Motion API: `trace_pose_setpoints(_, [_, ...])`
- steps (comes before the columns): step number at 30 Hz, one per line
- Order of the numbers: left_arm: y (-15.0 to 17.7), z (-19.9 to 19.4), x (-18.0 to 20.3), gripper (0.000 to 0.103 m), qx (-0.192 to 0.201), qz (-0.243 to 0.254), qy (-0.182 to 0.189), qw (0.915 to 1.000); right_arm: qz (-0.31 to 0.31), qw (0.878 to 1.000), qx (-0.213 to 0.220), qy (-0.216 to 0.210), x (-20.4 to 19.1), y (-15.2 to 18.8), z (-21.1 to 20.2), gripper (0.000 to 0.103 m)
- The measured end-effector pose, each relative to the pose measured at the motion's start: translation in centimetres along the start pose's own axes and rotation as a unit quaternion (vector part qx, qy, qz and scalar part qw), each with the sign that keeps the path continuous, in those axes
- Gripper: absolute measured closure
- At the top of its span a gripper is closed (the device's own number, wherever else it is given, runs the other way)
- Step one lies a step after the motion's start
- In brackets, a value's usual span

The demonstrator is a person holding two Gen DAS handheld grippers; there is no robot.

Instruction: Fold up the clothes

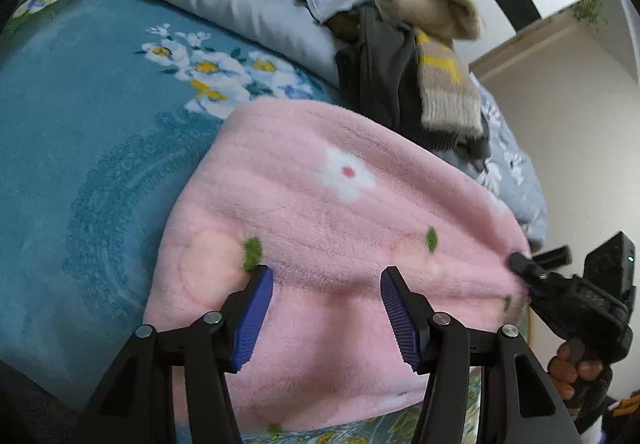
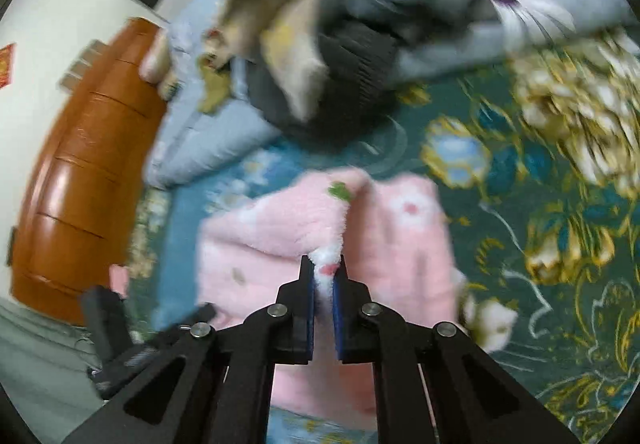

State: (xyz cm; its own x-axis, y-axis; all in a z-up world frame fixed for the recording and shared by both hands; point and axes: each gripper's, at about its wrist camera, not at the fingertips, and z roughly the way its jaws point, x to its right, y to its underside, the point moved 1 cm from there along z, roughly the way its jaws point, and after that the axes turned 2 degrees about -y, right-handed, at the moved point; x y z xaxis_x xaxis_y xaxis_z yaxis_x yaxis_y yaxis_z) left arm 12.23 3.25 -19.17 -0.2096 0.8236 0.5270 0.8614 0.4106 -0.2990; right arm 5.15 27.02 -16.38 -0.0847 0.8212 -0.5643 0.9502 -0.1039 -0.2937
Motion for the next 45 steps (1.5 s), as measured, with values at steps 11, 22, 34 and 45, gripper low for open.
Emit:
trace_pose_setpoints(11, [-0.2, -0.9, 0.1, 0.043, 0.007, -0.007, 0.034, 0.9994, -0.009, 0.999, 0.012, 0.049, 1.4, 0.3, -0.5, 0.096])
trace_pose_setpoints(22, [0.4, 0.4, 0.5, 0.043, -0.018, 0.014, -0.009, 0.9997, -0.004, 0.998, -0.007, 0.064, 1.5, 0.3, 0.0, 0.086])
trace_pose_setpoints(34, [0.5, 1.0, 1.0, 0.040, -0.032, 0.029, -0.021, 0.9989, -0.147, 0.987, -0.024, 0.067, -5.6, 0.1, 1.4, 0.079])
trace_pose_setpoints(45, [0.5, 1.0, 0.9, 0.039, -0.032, 0.022, -0.007, 0.9992, -0.131, 0.985, -0.041, 0.103, -3.1, 1.4, 2.4, 0.078])
